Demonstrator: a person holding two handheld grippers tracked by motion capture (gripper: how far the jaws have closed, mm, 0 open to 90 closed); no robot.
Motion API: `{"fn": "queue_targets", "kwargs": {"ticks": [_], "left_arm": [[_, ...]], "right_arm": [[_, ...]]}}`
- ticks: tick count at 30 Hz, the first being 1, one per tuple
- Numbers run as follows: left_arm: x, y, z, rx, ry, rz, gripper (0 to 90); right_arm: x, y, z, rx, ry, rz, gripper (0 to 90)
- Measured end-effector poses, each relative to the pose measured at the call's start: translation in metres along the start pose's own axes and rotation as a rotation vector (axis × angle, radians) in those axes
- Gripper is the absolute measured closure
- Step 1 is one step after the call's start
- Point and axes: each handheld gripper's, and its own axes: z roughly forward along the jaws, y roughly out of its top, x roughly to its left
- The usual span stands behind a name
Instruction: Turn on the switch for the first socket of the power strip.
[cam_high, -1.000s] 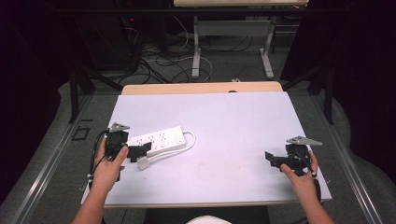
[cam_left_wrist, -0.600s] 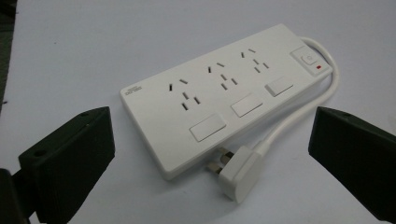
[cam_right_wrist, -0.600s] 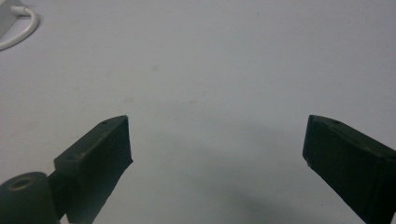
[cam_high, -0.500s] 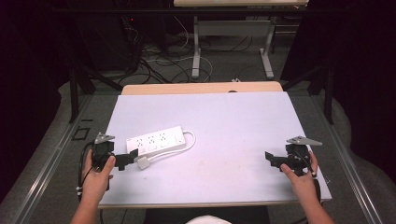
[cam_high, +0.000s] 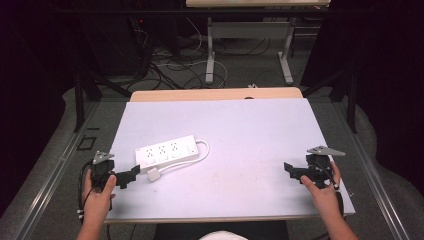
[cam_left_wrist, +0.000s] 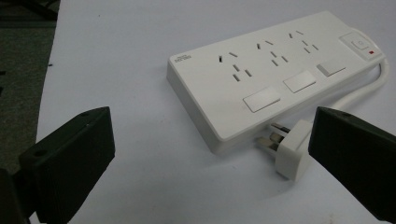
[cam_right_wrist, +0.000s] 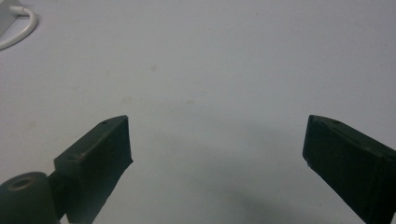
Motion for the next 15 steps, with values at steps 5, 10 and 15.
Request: {"fn": "queue_targets", "kwargs": {"ticks": [5,10,15], "left_arm": [[0.005,-0.005,0.0,-0.001,-0.001,-0.016,0.3],[0.009,-0.01,0.002,-0.009,0.001,-0.027,0.4],[0.014,-0.013,0.004,-0.002,-0.003,-0.046,0.4]], "right_arm": [[-0.001,0.0,0.0,0.0,0.003,-0.003,7.3],[-0.001,0.0,0.001,0.001,0.004,-0.007,7.3],[-0.002,-0.001,0.002,0.005,0.007,0.004,7.3]]}}
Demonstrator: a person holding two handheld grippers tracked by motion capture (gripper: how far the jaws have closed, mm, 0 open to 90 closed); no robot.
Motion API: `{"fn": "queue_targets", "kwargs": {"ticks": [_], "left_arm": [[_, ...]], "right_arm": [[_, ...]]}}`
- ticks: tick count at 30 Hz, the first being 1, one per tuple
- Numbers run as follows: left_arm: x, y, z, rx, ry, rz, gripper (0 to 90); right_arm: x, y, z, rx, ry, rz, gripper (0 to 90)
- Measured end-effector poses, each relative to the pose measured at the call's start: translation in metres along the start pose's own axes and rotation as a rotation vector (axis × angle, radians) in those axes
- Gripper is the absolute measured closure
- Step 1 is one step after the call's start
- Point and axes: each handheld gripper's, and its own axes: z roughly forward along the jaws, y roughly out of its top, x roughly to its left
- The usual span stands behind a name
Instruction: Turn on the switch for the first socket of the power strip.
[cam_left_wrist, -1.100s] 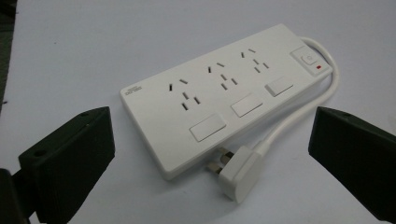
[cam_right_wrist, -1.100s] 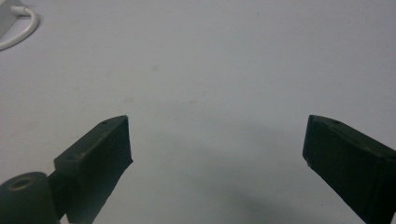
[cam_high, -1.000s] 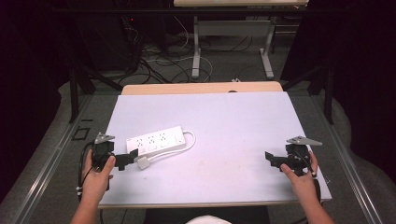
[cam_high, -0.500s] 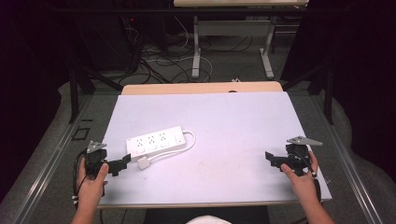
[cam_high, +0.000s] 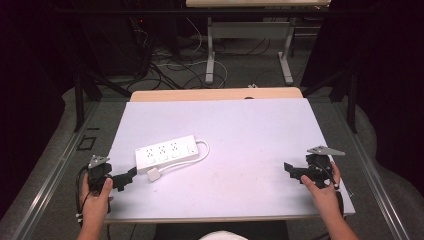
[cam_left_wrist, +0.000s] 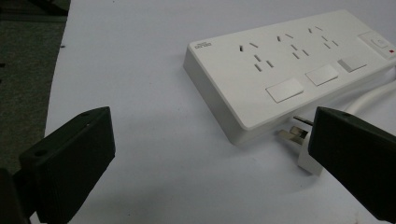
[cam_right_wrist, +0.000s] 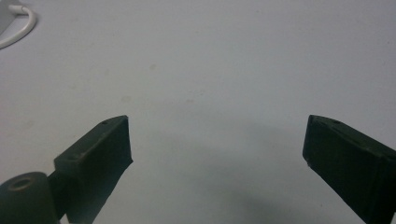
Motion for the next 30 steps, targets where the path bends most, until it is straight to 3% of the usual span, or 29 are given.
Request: {"fn": "queue_targets", "kwargs": {"ticks": [11,30], "left_arm": [[0.006,-0.007,0.007,0.001,-0.001,-0.038,0.6],[0.002,-0.008,0.014,0.004,-0.012,-0.027,0.8]], "right_arm": [[-0.002,-0.001,0.001,0.003,0.0,0.006,7.3],[-0.003,-0.002,0.003,0.008,0.006,0.015,7.3]]}}
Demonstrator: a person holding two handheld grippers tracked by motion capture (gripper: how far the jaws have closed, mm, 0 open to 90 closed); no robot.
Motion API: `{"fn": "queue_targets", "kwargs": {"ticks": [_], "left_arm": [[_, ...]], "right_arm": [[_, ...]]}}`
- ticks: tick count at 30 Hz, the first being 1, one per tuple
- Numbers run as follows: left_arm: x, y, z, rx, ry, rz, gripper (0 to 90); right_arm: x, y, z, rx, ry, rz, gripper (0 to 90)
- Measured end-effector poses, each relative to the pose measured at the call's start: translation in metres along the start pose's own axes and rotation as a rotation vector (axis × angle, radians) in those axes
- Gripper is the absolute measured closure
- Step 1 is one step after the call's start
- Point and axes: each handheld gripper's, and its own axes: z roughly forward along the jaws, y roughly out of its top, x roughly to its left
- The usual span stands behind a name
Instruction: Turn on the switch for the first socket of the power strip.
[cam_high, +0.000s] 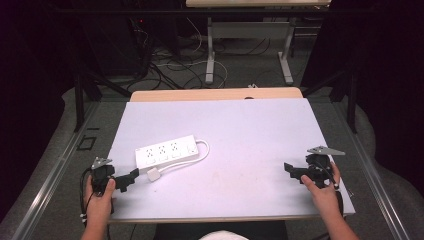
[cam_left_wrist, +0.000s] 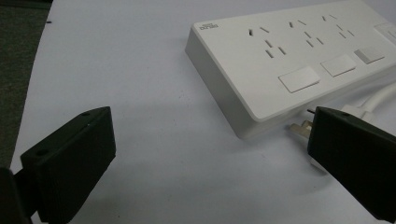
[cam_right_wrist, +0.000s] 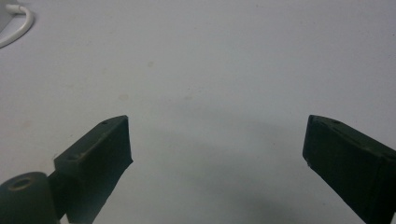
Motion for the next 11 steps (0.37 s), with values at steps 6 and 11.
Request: {"fn": "queue_targets", "kwargs": {"ticks": [6,11], "left_arm": [[-0.0004,0.0004,-0.0005,0.009,-0.003,0.0,0.9],[-0.001,0.0002,0.0002,0.0,-0.001,-0.001,1.0]], "right_arm": [[0.0,-0.0007,0.0009,0.008,0.003,0.008,7.3],[-0.0003,-0.0007,0.001,0.006,0.005,0.013,7.3]]}}
